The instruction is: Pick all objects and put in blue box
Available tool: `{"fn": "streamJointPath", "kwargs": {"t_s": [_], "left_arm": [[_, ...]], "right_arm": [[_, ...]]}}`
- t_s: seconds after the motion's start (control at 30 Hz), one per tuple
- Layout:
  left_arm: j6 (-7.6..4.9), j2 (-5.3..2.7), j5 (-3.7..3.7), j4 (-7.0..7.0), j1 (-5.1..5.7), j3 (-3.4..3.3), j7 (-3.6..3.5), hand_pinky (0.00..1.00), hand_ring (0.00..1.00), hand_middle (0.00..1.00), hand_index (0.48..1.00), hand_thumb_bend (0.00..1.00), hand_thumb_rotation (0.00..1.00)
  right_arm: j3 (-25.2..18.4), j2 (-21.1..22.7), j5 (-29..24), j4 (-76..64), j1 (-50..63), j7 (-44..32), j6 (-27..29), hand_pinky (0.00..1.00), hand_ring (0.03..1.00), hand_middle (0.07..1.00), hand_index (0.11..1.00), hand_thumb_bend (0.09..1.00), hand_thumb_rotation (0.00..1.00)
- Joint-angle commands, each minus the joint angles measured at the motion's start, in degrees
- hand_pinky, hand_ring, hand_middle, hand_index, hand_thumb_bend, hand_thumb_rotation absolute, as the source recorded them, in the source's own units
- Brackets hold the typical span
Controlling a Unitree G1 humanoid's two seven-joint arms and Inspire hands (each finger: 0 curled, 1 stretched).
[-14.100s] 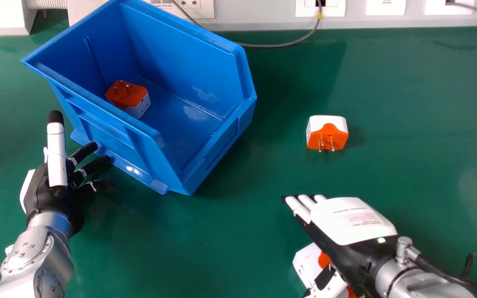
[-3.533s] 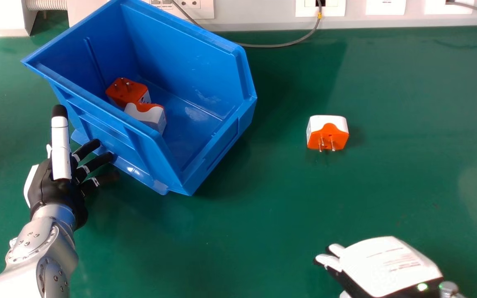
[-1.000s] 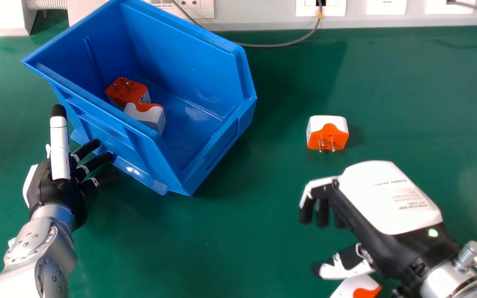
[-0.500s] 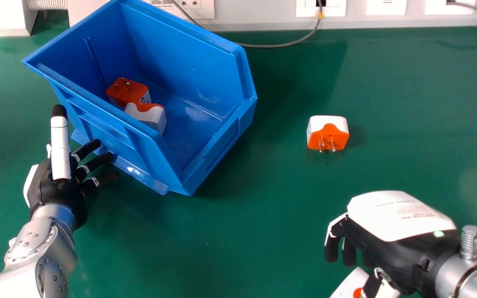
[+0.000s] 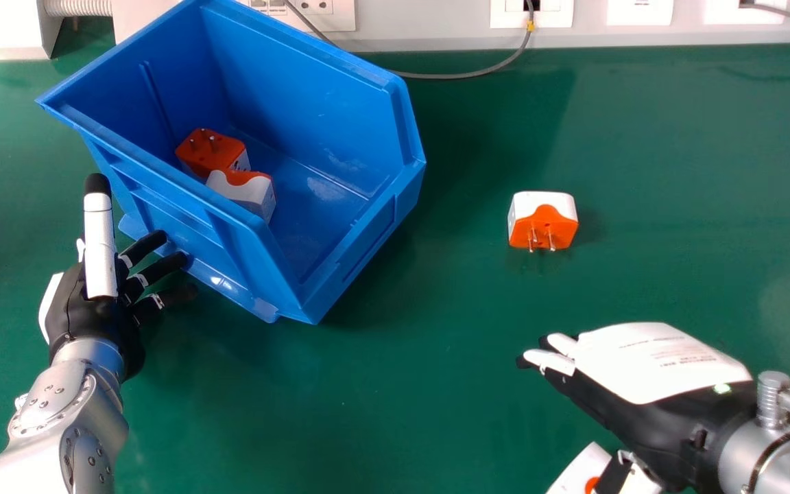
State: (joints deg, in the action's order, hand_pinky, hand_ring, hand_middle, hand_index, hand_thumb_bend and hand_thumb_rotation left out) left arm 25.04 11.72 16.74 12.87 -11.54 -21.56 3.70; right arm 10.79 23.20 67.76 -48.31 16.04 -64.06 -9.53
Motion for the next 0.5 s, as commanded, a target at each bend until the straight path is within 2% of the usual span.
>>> {"fn": "streamJointPath", "kwargs": {"t_s": [0.0, 0.17, 0.33, 0.47], "left_arm": [[1.02, -0.36, -0.36, 0.56, 0.58, 0.18, 0.22, 0.65, 0.73, 0.83, 0.885, 0.86, 0.93], [1.20, -0.51, -0.39, -0.12, 0.82, 0.29, 0.40, 0.64, 0.73, 0.83, 0.885, 0.86, 0.93], [1.03, -0.42, -0.47, 0.21, 0.69, 0.35, 0.29, 0.64, 0.73, 0.83, 0.885, 0.86, 0.93], [1.03, -0.25, -0.42, 0.43, 0.65, 0.28, 0.10, 0.64, 0.73, 0.83, 0.885, 0.86, 0.94]], "right_arm": [[0.66, -0.22, 0.73, -0.37, 0.98, 1.16, 0.98, 0.91, 0.998, 0.998, 0.938, 1.000, 0.38], [1.57, -0.67, 1.62, 0.73, 2.89, 3.53, 2.48, 0.90, 1.000, 1.000, 0.943, 1.000, 0.37], [2.46, -0.76, 3.31, 2.91, 6.90, 10.31, 4.62, 0.88, 1.000, 1.000, 0.942, 1.000, 0.36], [3.22, -0.38, 6.67, 4.69, 8.57, 13.53, 5.93, 0.86, 1.000, 1.000, 0.941, 1.000, 0.32]]}}
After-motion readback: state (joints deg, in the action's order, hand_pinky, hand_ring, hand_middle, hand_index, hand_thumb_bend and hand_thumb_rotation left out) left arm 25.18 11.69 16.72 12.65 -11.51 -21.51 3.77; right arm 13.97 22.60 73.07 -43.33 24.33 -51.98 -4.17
